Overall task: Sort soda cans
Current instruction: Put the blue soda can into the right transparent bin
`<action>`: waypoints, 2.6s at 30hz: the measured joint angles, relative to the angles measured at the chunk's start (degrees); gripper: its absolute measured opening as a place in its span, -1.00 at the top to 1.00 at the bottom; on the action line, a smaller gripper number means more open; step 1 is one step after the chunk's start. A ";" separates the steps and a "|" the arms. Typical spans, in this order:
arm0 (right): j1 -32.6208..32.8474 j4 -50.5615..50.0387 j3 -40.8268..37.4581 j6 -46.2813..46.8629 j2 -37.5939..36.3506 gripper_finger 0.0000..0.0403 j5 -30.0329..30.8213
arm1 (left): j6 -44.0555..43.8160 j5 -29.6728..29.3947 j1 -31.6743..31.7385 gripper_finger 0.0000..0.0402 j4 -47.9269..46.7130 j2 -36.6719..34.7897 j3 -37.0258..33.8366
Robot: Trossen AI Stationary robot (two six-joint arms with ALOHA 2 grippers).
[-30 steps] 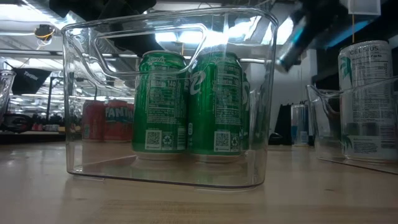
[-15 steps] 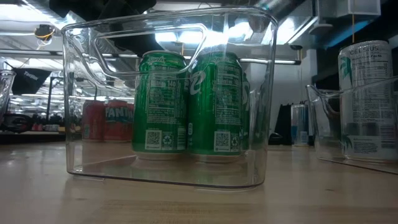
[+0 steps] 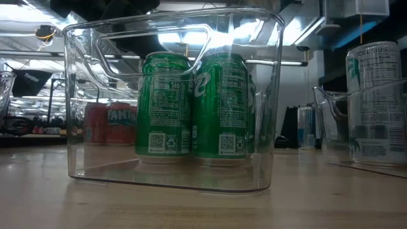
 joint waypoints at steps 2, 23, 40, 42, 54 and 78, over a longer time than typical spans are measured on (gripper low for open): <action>1.79 -1.85 0.88 1.66 1.44 -0.14 -0.04 | -0.23 0.00 0.00 -0.85 -0.35 0.00 0.00; 9.86 -22.43 0.54 25.78 6.88 -0.14 -3.19 | -0.79 0.00 0.00 -0.85 -0.13 0.00 0.00; 9.82 -22.49 -1.08 23.82 16.58 -0.14 -7.01 | -1.27 0.00 0.00 -0.85 -0.13 0.00 0.00; 9.82 -22.38 -1.08 23.77 17.36 -0.14 -7.01 | -1.30 0.00 0.00 -0.85 -0.14 0.00 0.00; 9.80 -19.52 -1.08 20.72 21.24 -0.35 -5.52 | -2.30 0.00 -0.02 -0.85 -0.22 0.00 0.00; 9.69 -30.71 13.14 15.43 21.86 -0.47 -1.29 | -2.06 0.00 -0.02 -0.85 -0.20 0.00 0.00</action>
